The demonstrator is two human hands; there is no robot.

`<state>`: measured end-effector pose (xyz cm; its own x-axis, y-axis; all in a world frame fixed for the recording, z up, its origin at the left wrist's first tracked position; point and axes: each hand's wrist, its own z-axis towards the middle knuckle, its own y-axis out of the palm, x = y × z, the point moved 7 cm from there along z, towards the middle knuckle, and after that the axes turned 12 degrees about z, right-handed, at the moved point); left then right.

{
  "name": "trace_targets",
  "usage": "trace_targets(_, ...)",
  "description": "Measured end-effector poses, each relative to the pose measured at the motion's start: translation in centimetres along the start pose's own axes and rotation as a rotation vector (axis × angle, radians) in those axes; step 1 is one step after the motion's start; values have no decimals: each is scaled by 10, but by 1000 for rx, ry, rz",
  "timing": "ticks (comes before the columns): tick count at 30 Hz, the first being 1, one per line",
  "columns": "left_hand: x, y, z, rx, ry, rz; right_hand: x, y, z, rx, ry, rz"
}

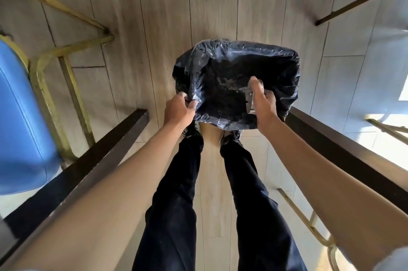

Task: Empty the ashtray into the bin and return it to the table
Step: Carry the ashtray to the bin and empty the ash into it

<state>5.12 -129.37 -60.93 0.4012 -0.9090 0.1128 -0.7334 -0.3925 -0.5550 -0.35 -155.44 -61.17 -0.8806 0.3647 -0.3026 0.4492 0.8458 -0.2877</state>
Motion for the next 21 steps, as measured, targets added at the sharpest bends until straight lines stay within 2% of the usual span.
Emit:
trace_targets(4, -1, -5, 0, -22, 30, -8, -10, 1, -11, 44, -133, -180)
trace_targets(7, 1, -6, 1, -36, 26, 22, -16, 1, -14, 108, -212, -151)
trace_targets(13, 3, -6, 2, -50, 20, 49, -23, 14, -13, 69, -376, -281)
trace_targets(21, 2, -4, 1, -77, 15, 15, -12, 20, -8, 35, -367, -371)
